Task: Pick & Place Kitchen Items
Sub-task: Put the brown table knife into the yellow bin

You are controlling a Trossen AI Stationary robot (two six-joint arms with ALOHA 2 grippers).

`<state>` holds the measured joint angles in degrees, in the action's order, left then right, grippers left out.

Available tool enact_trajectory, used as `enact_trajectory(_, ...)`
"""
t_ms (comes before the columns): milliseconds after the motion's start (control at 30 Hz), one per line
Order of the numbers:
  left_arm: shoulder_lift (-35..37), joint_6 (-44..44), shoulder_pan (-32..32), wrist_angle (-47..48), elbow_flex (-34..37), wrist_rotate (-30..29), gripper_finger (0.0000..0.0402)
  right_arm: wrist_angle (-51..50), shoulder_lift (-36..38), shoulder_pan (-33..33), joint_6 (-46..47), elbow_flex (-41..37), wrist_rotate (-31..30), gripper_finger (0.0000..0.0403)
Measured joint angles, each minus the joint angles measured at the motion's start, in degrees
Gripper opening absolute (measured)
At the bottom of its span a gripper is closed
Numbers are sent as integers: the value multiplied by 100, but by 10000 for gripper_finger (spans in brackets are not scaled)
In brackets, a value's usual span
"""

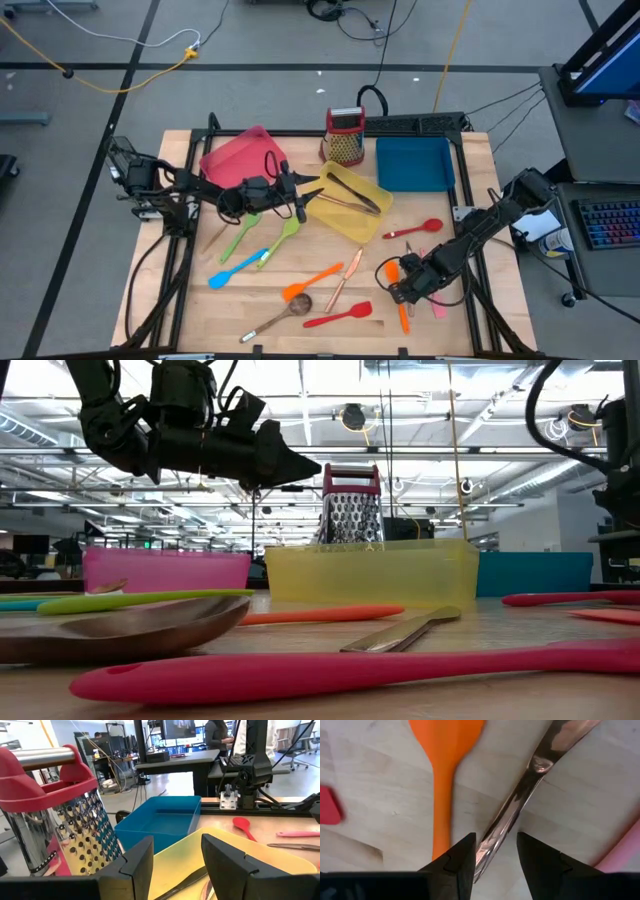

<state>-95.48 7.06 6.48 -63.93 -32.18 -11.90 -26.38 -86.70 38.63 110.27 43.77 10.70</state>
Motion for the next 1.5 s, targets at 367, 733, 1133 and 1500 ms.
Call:
enact_trajectory(367, 0, 19, 0, 140, 0, 0, 172, -922, -31, -188, -171, 7, -449, 87)
enact_trajectory(733, 0, 21, 0, 421, 0, 0, 172, -2065, -34, -197, -323, -7, -1254, 15)
enact_trajectory(1133, 0, -21, 0, 423, 0, 0, 173, -2511, -35, -190, -579, -15, -2014, 27)
enact_trajectory(1500, 0, -301, -2, 423, 0, 2, 173, -2396, -42, -188, -353, -22, -2263, 85)
